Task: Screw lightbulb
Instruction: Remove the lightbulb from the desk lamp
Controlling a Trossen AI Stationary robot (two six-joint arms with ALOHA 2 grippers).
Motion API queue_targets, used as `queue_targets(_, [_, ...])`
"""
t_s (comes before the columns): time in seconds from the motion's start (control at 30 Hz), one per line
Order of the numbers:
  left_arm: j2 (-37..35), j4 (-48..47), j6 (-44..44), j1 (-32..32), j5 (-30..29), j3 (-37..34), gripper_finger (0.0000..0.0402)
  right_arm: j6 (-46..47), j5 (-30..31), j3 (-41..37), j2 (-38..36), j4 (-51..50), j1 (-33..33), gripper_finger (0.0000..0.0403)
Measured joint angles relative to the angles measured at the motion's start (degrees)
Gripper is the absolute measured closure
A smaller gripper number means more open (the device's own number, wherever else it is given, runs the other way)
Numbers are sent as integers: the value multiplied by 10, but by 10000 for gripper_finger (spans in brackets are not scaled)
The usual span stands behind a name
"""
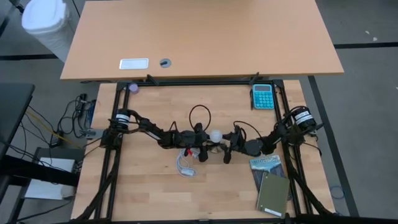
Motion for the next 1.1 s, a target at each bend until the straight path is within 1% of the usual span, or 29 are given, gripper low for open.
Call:
queue_targets(0.17, [0,2,11,0,11,-1,222,-57,-171,-31,0,50,-54,248])
queue_targets(0.3, [0,5,12,-1,16,-1,222,-73,-312,-51,0,71,-111,248])
queue_targets(0.37, [0,6,12,-1,22,0,222,-79,-392,-58,0,81,-143,248])
queue_targets(0.47, [1,8,12,-2,27,0,222,-81,-527,-59,0,82,-200,248])
queue_targets(0.53, [1,10,12,-2,28,1,222,-81,-607,-54,1,76,-237,248])
queue_targets(0.6, [1,11,9,-2,28,1,222,-83,-678,-45,2,69,-270,248])
queue_targets(0.67, [1,13,2,-2,27,1,222,-83,-731,-33,2,59,-295,248])
queue_targets(0.73, [1,13,-3,-2,26,1,222,-81,-759,-23,2,44,-310,248])
queue_targets(0.8, [1,13,-3,-2,23,1,222,-81,-769,-18,2,37,-315,248])
queue_targets(0.97, [1,13,-3,-2,19,1,222,-60,-747,-17,2,37,-312,245])
queue_targets(1.1, [1,13,-3,-2,18,1,222,-25,-731,-17,1,40,-301,220])
